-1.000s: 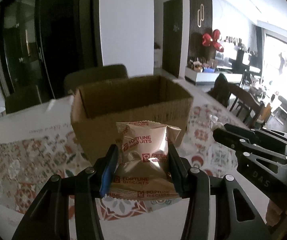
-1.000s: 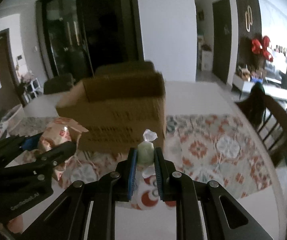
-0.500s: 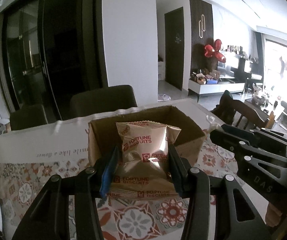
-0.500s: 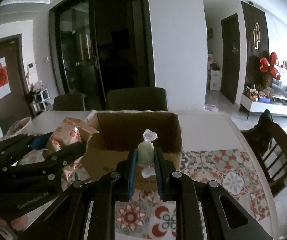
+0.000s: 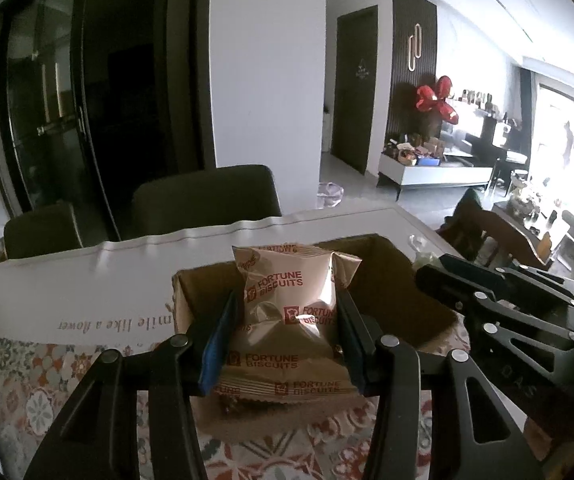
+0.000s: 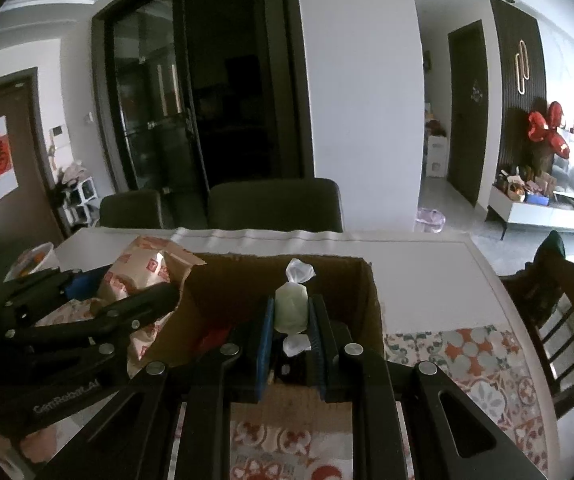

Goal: Organize snacks

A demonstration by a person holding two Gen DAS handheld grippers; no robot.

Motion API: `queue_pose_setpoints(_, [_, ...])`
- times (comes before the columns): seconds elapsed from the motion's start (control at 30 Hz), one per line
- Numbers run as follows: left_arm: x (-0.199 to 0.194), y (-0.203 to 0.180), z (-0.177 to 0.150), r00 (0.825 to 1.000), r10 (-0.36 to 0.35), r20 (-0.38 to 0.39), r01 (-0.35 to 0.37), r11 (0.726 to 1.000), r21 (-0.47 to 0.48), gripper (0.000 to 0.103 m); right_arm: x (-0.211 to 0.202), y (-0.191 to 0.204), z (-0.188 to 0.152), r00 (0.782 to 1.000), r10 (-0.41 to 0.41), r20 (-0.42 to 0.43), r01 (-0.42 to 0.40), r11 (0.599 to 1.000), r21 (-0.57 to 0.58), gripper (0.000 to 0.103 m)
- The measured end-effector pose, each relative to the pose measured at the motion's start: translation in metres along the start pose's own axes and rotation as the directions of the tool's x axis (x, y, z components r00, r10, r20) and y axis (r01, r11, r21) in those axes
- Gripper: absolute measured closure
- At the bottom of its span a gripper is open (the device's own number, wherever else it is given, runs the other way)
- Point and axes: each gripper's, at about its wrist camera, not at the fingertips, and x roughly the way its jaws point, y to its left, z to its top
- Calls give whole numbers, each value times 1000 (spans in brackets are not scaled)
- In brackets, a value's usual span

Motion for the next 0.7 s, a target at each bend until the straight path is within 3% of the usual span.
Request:
queue_pose_setpoints(0.07, [8, 5, 4, 1000, 7, -7, -7, 1000, -6, 48, 11, 0, 4, 1000, -11, -8, 11, 1000, -1, 84])
queue_pose_setpoints(0.13, [12, 9, 5, 1000, 30, -3, -30, 999, -15, 23, 20, -1, 6, 1000, -23, -13, 23, 1000, 0, 84])
queue_pose_setpoints(0.17, [11, 11, 4, 999, 41, 4, -41, 999, -19, 22, 24, -2, 7, 999, -35, -21, 35, 999, 4, 83])
queue_pose_setpoints(0.27, [8, 15, -1, 997, 74, 3, -73, 997, -26, 21, 29, -8, 6, 997, -63, -45, 64, 998, 20, 57])
queue_pose_setpoints(0.43, [-12, 11, -16, 988, 151, 26, -151, 989, -8, 10, 17, -7, -4, 993, -108, -48, 109, 994, 3, 54])
queue_pose_setpoints(0.53, [-29, 7, -26, 976, 205, 69, -206, 979, 1, 7, 2, -4, -13, 993, -114, -39, 114, 993, -4, 44])
queue_pose_setpoints(0.7, [-61, -1, -41, 963, 241, 116, -243, 970, -3, 2, -31, -3, -26, 990, -138, -13, 138, 990, 12, 39])
